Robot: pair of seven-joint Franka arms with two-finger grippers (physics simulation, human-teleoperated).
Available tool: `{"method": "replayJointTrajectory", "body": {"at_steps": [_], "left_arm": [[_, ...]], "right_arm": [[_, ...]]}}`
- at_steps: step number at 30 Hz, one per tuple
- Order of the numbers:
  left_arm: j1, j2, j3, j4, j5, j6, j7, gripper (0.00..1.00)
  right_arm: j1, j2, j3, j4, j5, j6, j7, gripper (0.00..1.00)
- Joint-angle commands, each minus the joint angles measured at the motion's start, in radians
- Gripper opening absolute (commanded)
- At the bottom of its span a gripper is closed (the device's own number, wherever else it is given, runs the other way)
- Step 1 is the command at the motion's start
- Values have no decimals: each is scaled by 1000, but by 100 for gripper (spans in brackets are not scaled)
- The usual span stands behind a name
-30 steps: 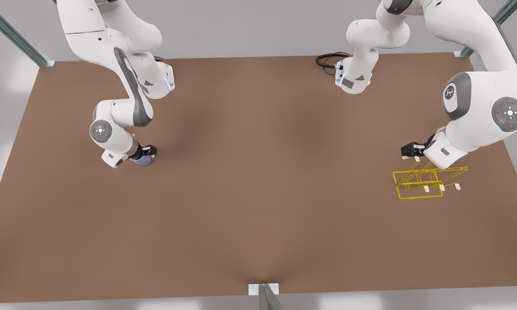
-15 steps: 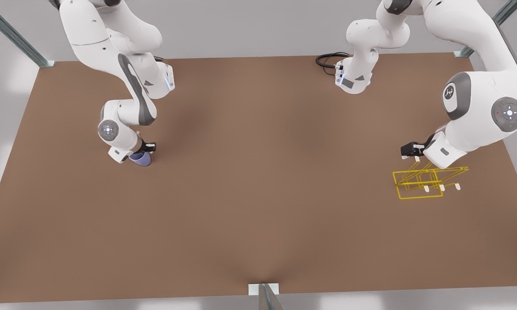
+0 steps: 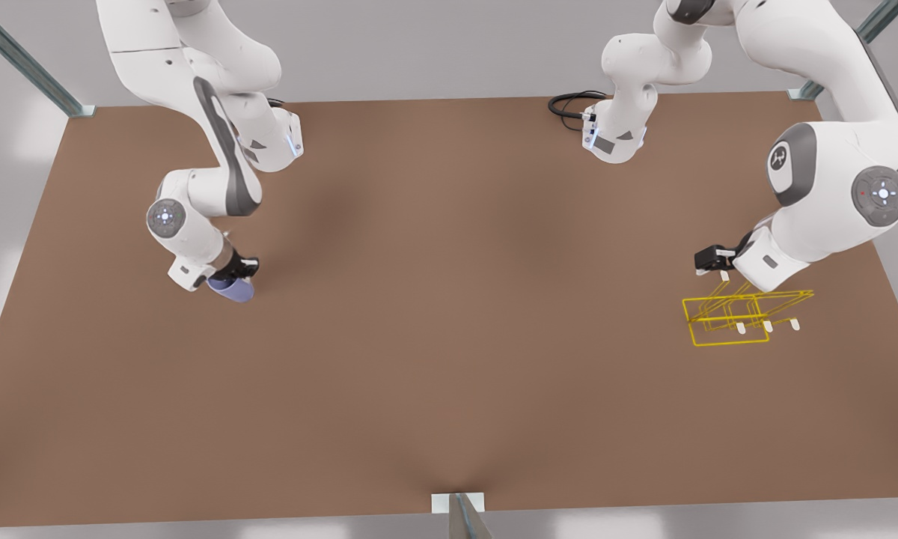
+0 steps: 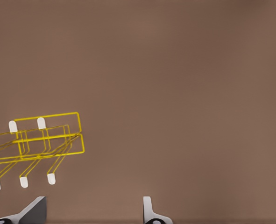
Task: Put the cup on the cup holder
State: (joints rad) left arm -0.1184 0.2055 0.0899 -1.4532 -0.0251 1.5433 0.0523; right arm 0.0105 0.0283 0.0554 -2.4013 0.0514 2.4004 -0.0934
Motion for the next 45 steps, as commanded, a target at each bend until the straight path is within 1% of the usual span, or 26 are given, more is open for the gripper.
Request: {"method": "replayJointTrajectory", "body": {"at_steps": [1,2,4,5,7,8,9,11,12,15,16,17,18,20,23,27,31,35,36,39,40,42,44,45], "left_arm": [[0,-1,-1,0,1,-2,-3,100],[0,-1,-1,0,1,0,-3,100],[-1,0,-2,0,1,0,-3,100],[-7,0,-2,0,1,0,-2,100],[-20,2,-2,0,-1,0,-5,100],[-20,2,-2,0,-1,0,-8,100],[-29,3,-2,0,-2,0,-38,100],[-33,5,-2,0,-2,0,-55,100],[-33,5,-2,0,-2,0,-57,100],[-37,5,-2,0,-2,0,-58,100],[-37,5,-2,0,-2,0,-58,100],[-37,5,-2,0,-2,-2,-58,100],[-37,5,-2,0,-2,0,-66,100],[-37,5,-2,0,-2,0,-69,100],[-37,5,-2,0,-2,0,-69,100],[-50,6,-4,0,-3,-2,-92,100],[-56,8,-2,0,-3,-2,-97,100],[-56,11,-2,0,-4,-2,-108,100],[-56,11,-2,0,-4,-2,-108,100],[-56,11,-2,0,-4,-2,-109,100],[-58,11,-2,0,-4,-2,-112,100],[-58,11,-2,0,-4,-2,-112,100],[-58,11,-2,0,-4,0,-115,100],[-58,11,-2,0,-4,0,-115,100]], "right_arm": [[146,35,34,59,114,-35,-45,21],[157,56,35,85,162,-37,-45,21],[190,110,44,183,312,-99,-48,21],[207,124,53,212,333,-102,-46,21],[252,196,81,298,507,-110,-45,21],[253,203,104,321,528,-110,-42,21],[253,235,136,353,642,-110,-43,21],[270,346,187,461,764,-98,-49,21],[275,374,205,494,797,-95,-49,21],[344,504,225,643,990,-87,-81,21],[411,599,238,752,1064,-20,-85,21],[421,665,251,838,1079,-21,-121,21],[434,700,254,876,1140,-23,-167,21],[476,786,250,924,1412,-29,-420,21],[510,924,253,1087,1424,-29,-465,21],[519,1006,273,1179,1432,-29,-467,21],[517,1015,265,1168,1432,-27,-479,21],[517,1056,262,1165,1432,-27,-539,21],[517,1062,262,1168,1432,-27,-539,24],[517,1072,261,1173,1430,-27,-539,38],[517,1078,261,1173,1430,-27,-539,53],[511,1076,248,1168,1430,-27,-542,70],[485,1055,247,1133,1421,-29,-543,74],[459,1018,248,1085,1421,-30,-568,75]]}}
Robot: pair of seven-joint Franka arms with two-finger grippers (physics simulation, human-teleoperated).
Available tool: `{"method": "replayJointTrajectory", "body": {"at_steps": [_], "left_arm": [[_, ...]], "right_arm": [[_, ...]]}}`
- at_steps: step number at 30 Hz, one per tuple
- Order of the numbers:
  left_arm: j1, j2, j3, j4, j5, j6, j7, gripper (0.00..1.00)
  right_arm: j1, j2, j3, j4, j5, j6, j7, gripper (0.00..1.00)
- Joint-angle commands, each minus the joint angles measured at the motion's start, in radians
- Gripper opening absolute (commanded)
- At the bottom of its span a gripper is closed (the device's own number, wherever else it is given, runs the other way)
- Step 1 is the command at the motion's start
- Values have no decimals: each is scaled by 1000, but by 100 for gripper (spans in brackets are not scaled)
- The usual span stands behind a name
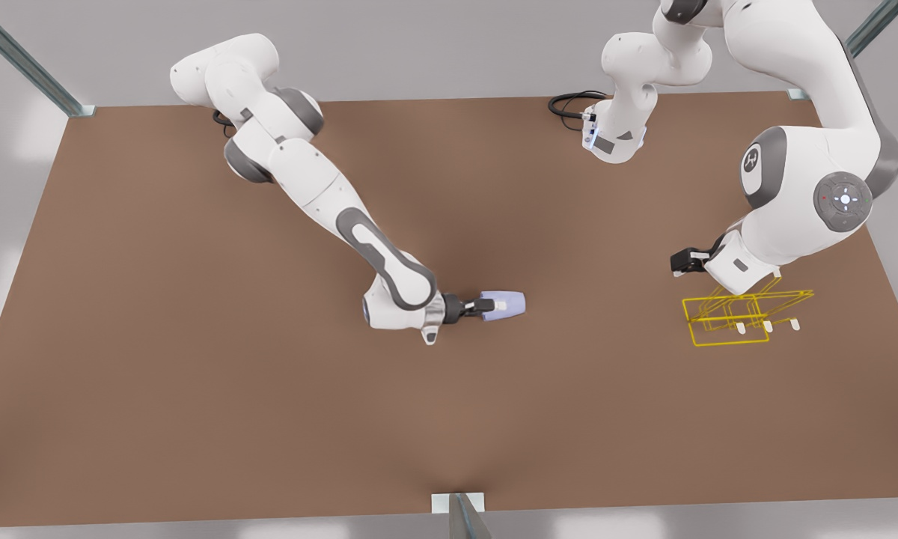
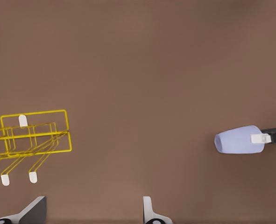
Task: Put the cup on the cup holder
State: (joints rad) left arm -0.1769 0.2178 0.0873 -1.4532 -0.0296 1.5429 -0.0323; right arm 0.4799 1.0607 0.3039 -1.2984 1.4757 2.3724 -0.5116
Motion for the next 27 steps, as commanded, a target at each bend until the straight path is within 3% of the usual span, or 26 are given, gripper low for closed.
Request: {"method": "replayJointTrajectory", "body": {"at_steps": [1,5,7,8,9,10,12,15,18,21,27], "left_arm": [[-4,0,0,0,0,0,-32,100],[-10,2,0,0,0,0,-54,100],[-59,2,-1,0,-10,-1,-155,100],[-91,0,-1,0,-15,0,-228,100],[-118,-5,-1,0,-67,-3,-307,100],[-133,-5,-1,0,-130,-9,-377,100],[-210,8,-1,-26,-225,101,-754,100],[-334,5,-1,-187,-294,549,-1598,100],[-394,87,2,-199,-283,660,-1992,100],[-415,155,3,-200,-145,764,-2419,100],[-431,153,11,-397,-148,865,-2520,100]], "right_arm": [[-26,-34,0,-50,-3,-4,-173,75],[-80,-133,1,-170,-6,-4,-240,75],[-175,-271,0,-312,-72,-35,-243,77],[-228,-361,-14,-407,-150,-79,-243,95],[-224,-429,-199,-478,-299,-266,-249,100],[-236,-476,-325,-483,-471,-441,-248,100],[-406,-660,-347,-524,-916,-539,-142,100],[-475,-873,-347,-486,-1420,-618,263,100],[-506,-912,-358,-316,-1457,-782,317,100],[-503,-895,-358,-214,-1471,-869,360,100],[-521,-848,-358,-156,-1413,-818,380,100]]}}
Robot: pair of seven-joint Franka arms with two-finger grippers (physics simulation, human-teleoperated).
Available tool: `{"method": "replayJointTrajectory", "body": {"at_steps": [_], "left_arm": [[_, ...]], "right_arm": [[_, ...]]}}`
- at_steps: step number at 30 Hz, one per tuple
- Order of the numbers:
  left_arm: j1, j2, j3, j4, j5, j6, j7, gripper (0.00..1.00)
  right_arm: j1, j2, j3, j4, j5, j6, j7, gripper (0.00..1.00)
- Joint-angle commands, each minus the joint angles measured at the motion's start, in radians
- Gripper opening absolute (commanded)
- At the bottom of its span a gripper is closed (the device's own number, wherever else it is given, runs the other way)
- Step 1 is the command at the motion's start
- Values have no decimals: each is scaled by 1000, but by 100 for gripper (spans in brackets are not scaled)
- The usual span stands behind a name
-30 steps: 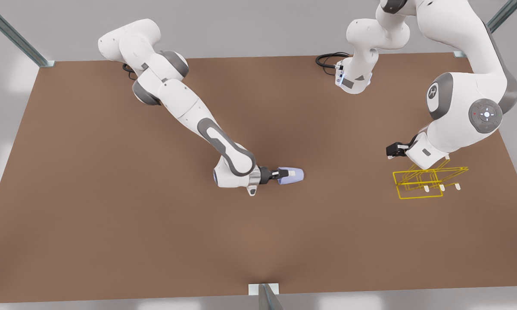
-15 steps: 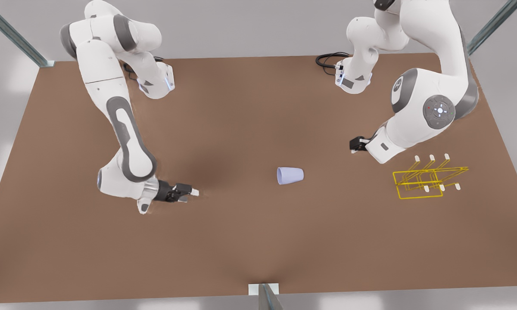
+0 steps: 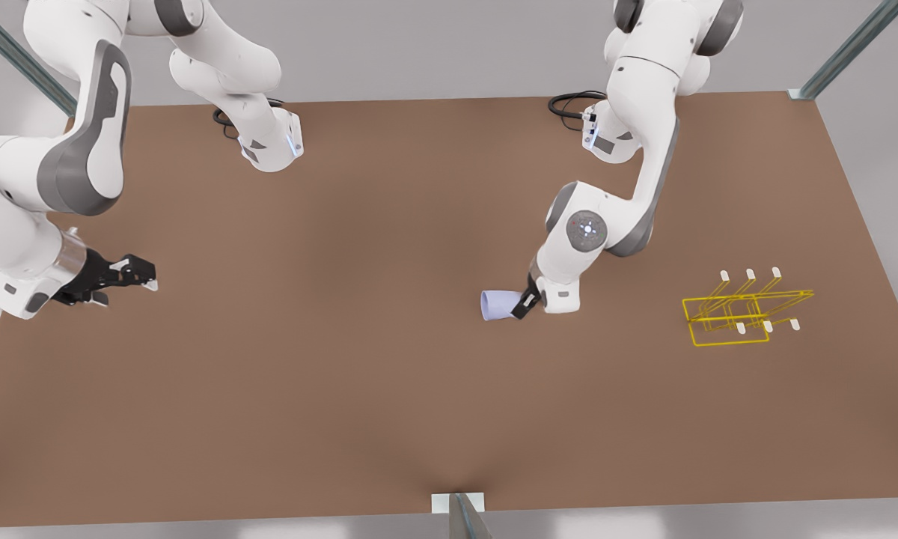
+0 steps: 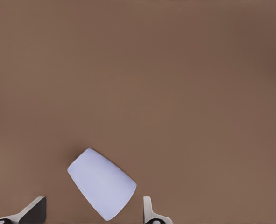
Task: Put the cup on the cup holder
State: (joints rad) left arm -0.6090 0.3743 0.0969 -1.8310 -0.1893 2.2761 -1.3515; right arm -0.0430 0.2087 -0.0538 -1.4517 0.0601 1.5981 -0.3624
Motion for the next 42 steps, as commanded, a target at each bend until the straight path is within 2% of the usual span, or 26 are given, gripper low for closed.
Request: {"method": "replayJointTrajectory", "body": {"at_steps": [1,7,8,10,13,17,22,35,42], "left_arm": [[-12,6,1,-33,10,146,-1239,100],[-38,15,0,-82,10,183,-1298,100],[-46,28,0,-82,10,195,-1321,100],[-54,49,0,-80,7,233,-1345,100],[-67,74,0,-82,7,250,-1373,100],[-78,84,0,-96,8,261,-1371,100],[-87,109,3,-108,17,270,-1354,100],[-86,103,17,-111,96,152,-1106,100],[-86,126,15,-106,99,157,-1063,100]], "right_arm": [[5,15,0,22,-16,-46,232,100],[-12,31,-9,132,-71,-32,230,100],[-28,29,-38,142,-65,-40,227,100],[-41,29,-41,142,-12,-33,221,100],[5,21,-23,151,-107,-67,229,100],[3,55,-31,146,-108,11,229,100],[8,48,-23,149,-85,2,230,100],[5,47,-15,149,-75,13,229,100],[3,52,-17,149,-34,19,229,100]]}}
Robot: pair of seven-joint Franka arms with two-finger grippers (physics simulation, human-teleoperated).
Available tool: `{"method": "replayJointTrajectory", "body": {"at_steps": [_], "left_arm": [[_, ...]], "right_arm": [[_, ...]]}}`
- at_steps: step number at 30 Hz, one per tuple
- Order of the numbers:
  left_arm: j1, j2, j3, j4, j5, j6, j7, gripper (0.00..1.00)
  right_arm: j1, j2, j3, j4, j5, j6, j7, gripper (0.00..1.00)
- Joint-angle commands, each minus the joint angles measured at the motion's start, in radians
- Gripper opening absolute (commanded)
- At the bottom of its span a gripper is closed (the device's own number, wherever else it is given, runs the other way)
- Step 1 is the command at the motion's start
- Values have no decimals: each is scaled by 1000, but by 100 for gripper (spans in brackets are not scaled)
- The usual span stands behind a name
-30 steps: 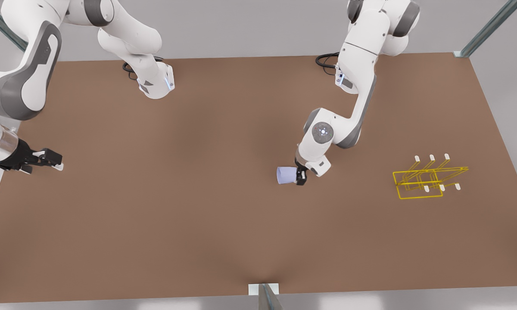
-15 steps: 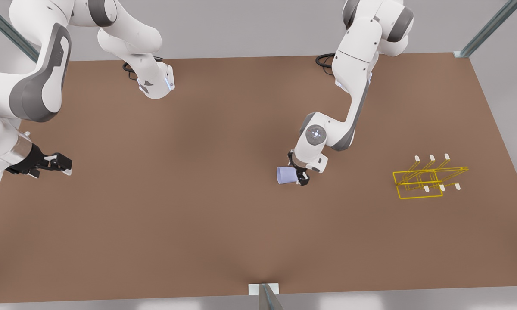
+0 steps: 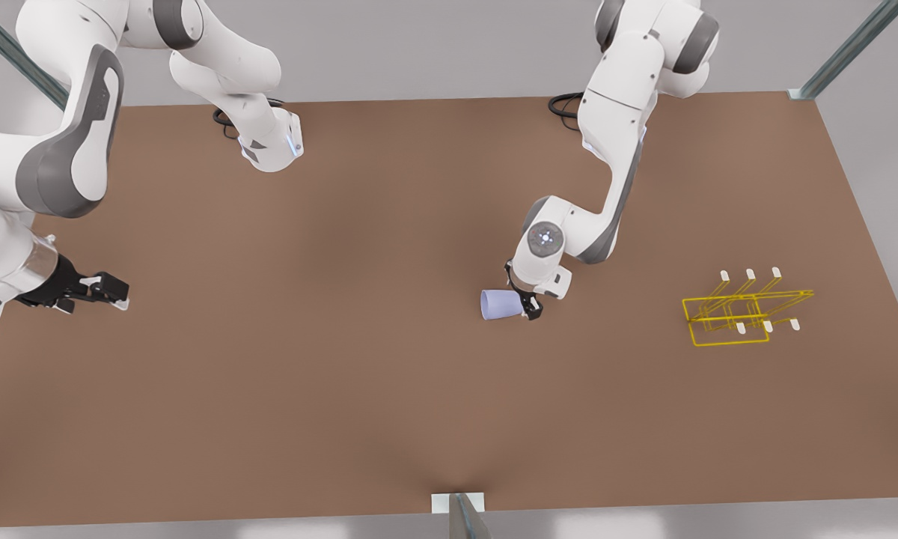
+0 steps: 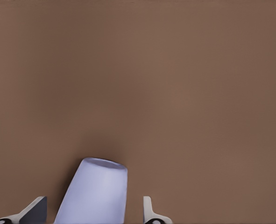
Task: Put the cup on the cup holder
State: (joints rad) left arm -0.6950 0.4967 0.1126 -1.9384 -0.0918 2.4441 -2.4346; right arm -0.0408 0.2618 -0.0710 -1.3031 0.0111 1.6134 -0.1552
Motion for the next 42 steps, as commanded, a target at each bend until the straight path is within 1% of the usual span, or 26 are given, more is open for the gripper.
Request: {"method": "replayJointTrajectory", "body": {"at_steps": [1,5,6,7,11,14,19,20,29,34,40,42], "left_arm": [[-1,6,-1,4,0,-10,19,100],[-6,19,-7,13,1,-8,19,100],[-8,19,-7,13,3,-11,22,100],[-8,16,-7,12,15,-17,51,100],[-15,14,-7,15,15,-8,180,100],[-14,20,-8,50,15,-14,180,100],[-14,59,-7,50,17,12,181,100],[-15,62,-7,48,20,16,183,100],[-17,103,-16,53,18,39,186,100],[-24,114,-42,81,4,36,172,100],[-31,143,-44,107,-5,39,174,100],[-31,151,-44,108,-3,47,174,97]], "right_arm": [[1,-1,-1,-1,15,16,22,100],[4,-3,0,-1,13,19,22,100],[13,-3,2,-2,3,74,23,100],[13,-1,2,-5,4,86,23,100],[12,-1,2,-7,10,79,22,100],[13,-1,2,-7,12,83,22,100],[10,-7,0,-2,7,72,20,100],[13,-9,-1,-4,-3,43,22,100],[12,14,-4,-2,10,52,22,100],[12,14,-3,-2,13,59,22,100],[12,14,-3,-1,13,59,23,100],[12,14,-3,-2,13,60,23,100]]}}
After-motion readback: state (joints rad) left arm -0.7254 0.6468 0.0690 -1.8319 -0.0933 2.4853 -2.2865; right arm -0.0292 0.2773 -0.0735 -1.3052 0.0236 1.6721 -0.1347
